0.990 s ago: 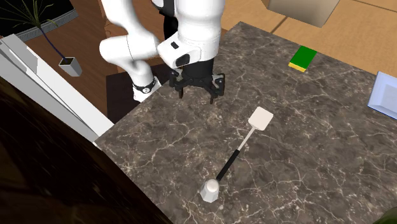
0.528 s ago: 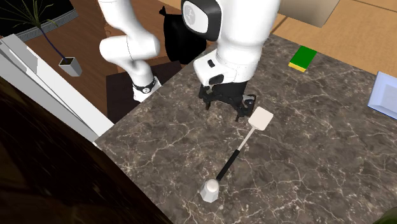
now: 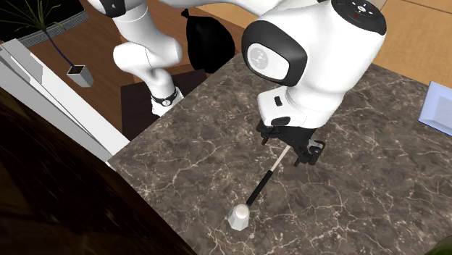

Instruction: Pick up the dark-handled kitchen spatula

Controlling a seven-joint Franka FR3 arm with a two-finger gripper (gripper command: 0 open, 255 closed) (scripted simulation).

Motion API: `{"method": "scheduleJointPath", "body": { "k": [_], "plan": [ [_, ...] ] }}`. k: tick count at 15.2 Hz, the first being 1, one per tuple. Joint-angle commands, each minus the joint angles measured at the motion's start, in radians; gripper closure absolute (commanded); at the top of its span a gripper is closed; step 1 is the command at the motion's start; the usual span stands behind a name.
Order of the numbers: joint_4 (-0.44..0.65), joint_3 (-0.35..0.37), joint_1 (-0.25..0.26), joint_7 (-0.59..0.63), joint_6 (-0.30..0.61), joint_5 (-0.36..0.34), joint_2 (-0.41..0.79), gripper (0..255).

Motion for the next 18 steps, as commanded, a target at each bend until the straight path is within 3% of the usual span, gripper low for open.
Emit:
{"method": "scheduleJointPath", "body": {
  "k": [1, 8, 9, 18],
  "plan": [
    [0.008, -0.003, 0.009, 0.023, 0.013, -0.017, 0.027, 0],
    [-0.058, -0.007, 0.007, 0.033, 0.084, -0.025, 0.035, 0],
    [-0.058, -0.007, 0.006, 0.032, 0.084, -0.025, 0.035, 255],
    [-0.058, -0.007, 0.007, 0.033, 0.084, -0.025, 0.035, 255]
  ]
}}
